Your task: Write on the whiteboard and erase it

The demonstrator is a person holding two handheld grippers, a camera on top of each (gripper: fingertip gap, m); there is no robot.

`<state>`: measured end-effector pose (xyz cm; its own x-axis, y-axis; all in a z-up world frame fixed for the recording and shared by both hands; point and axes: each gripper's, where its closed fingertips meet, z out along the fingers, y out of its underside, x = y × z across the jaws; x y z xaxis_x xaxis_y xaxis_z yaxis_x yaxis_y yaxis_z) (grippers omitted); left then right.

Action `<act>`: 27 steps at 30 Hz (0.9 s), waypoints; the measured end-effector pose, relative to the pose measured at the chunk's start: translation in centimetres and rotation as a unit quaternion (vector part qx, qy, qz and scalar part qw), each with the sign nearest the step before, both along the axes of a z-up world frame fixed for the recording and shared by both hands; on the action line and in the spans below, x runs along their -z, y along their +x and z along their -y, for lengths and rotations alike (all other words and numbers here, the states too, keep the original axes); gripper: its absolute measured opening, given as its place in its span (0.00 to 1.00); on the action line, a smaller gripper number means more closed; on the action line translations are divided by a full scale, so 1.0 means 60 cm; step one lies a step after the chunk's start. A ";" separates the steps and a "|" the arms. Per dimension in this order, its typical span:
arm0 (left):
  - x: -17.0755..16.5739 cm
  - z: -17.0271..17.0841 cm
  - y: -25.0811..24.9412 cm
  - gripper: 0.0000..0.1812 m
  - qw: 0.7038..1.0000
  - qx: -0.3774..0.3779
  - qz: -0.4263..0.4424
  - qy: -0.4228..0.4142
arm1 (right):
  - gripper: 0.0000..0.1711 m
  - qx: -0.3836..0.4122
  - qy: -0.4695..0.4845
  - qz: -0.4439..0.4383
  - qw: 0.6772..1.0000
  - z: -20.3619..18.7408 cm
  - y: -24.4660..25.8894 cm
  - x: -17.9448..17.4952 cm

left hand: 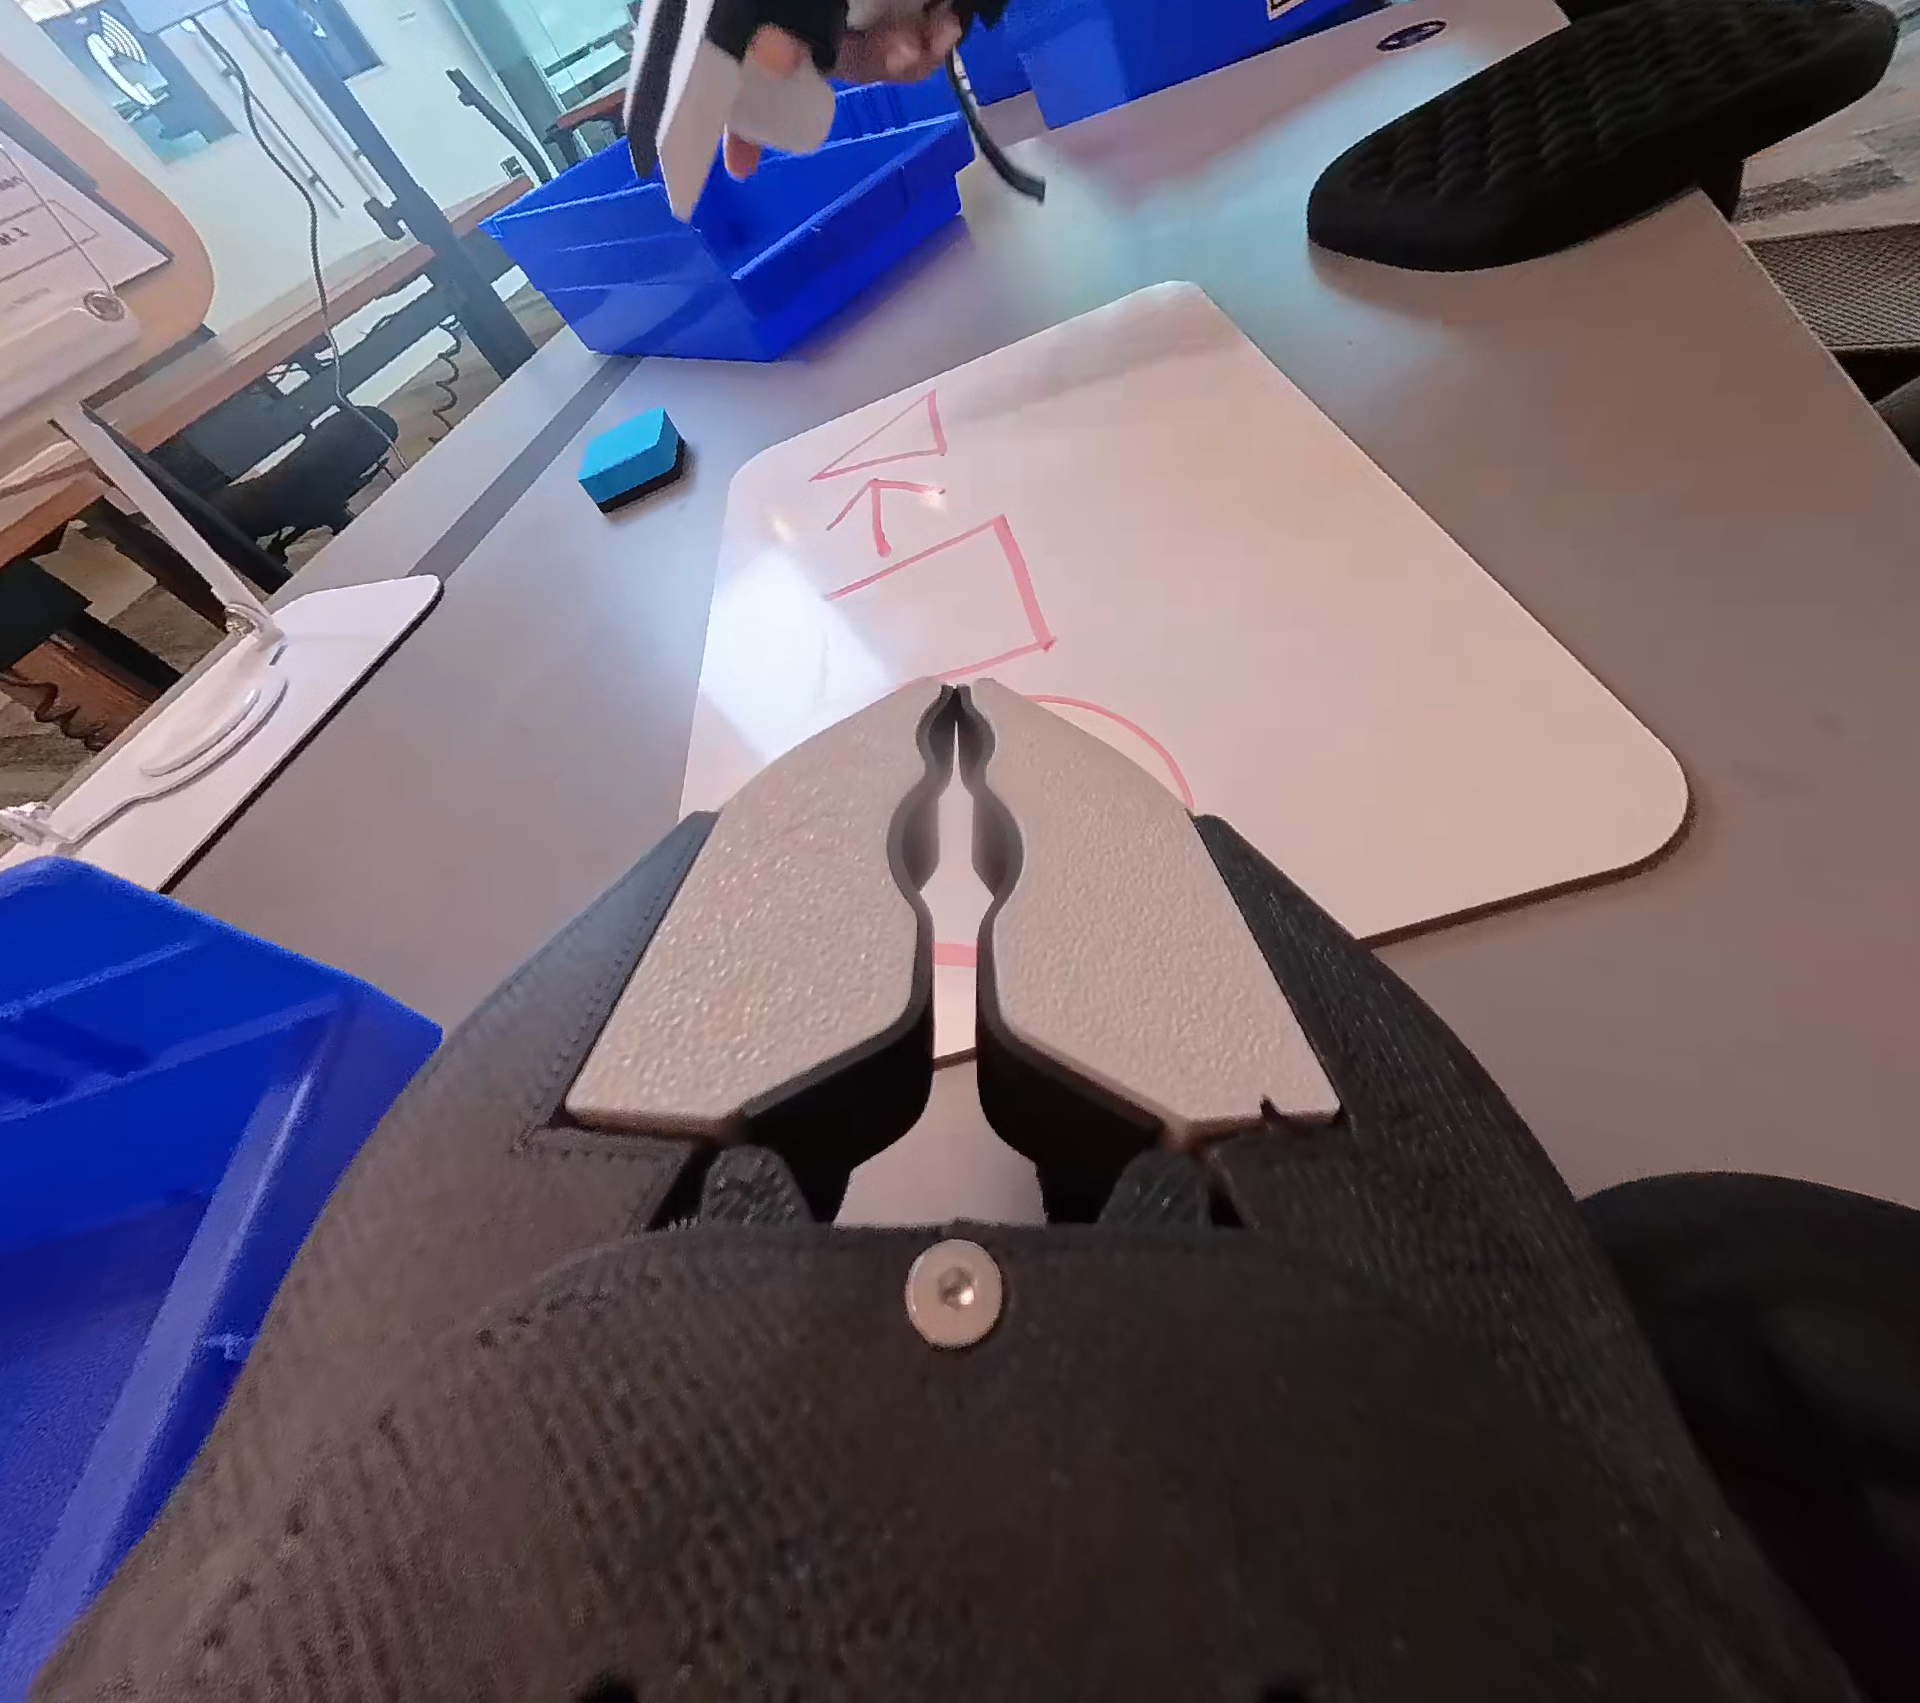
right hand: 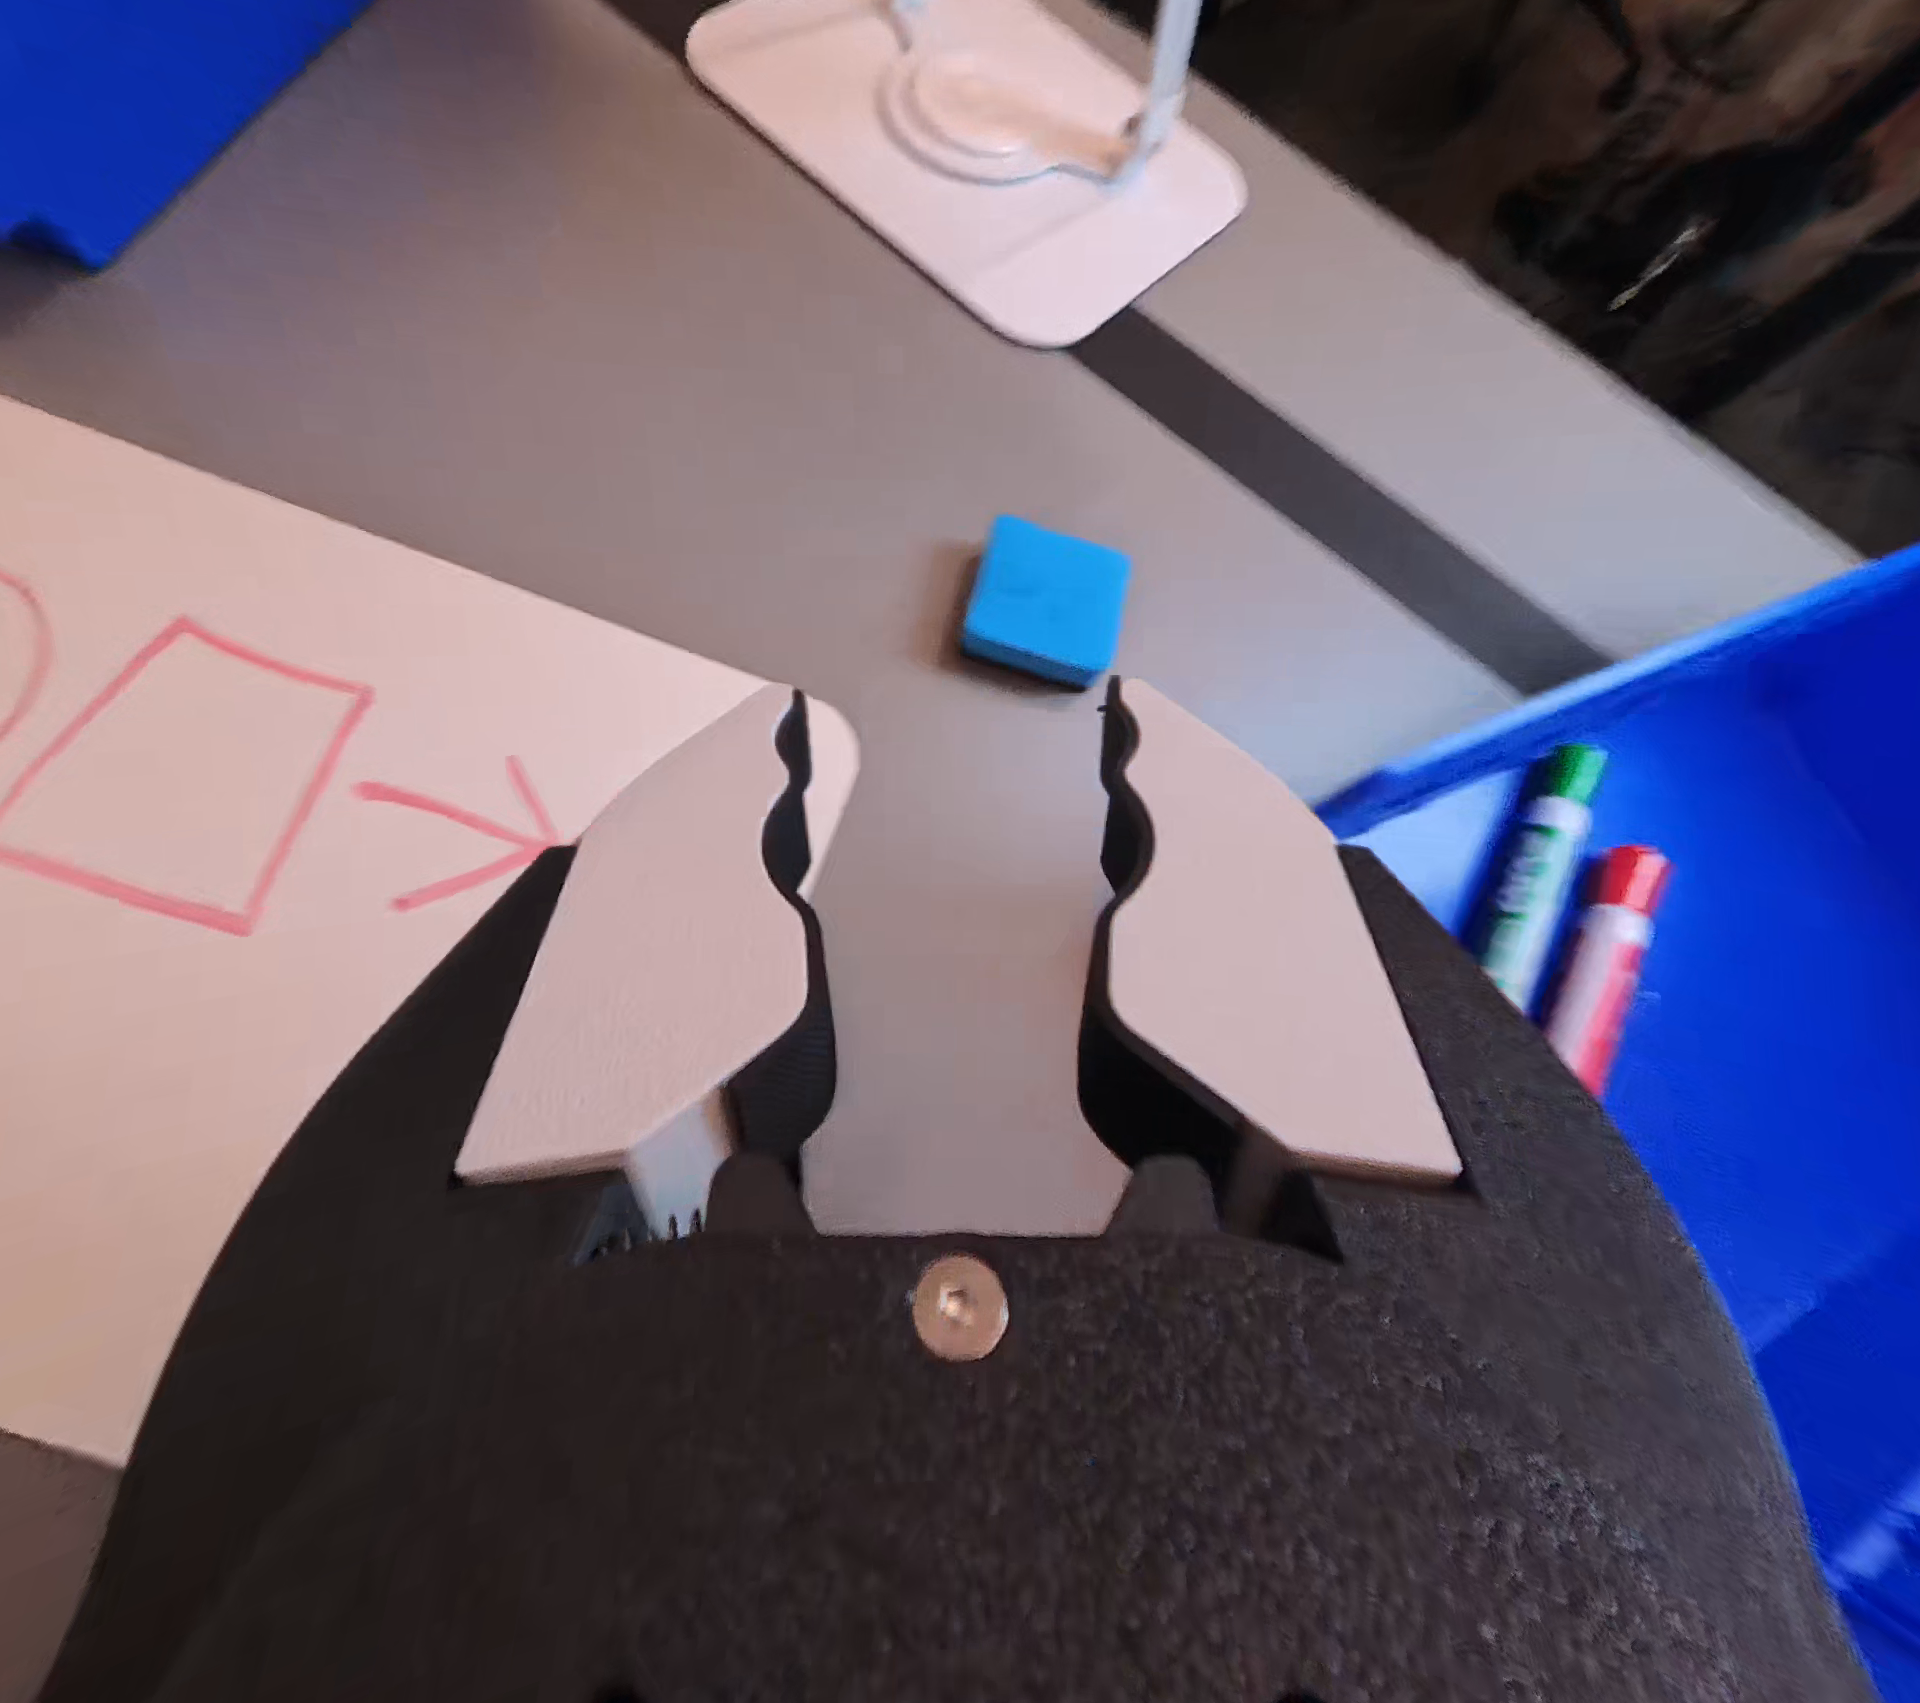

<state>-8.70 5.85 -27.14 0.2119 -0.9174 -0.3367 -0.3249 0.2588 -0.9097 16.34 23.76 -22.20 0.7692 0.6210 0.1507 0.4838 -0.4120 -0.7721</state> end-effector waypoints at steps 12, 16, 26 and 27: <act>0.001 0.002 -0.004 0.00 1.000 0.004 0.002 -0.011 | 0.38 0.156 -0.131 -0.035 0.978 -0.144 -0.013 0.162; 0.005 0.009 -0.003 0.00 1.000 0.019 -0.003 -0.017 | 0.37 0.165 -0.146 -0.039 0.975 -0.158 -0.009 0.174; 0.009 0.012 -0.003 0.00 0.999 0.026 -0.008 -0.021 | 0.31 0.138 -0.132 -0.007 0.982 -0.162 -0.022 0.168; 0.009 0.012 -0.003 0.00 0.999 0.025 -0.009 -0.020 | 0.31 0.123 -0.126 -0.014 0.984 -0.158 -0.027 0.158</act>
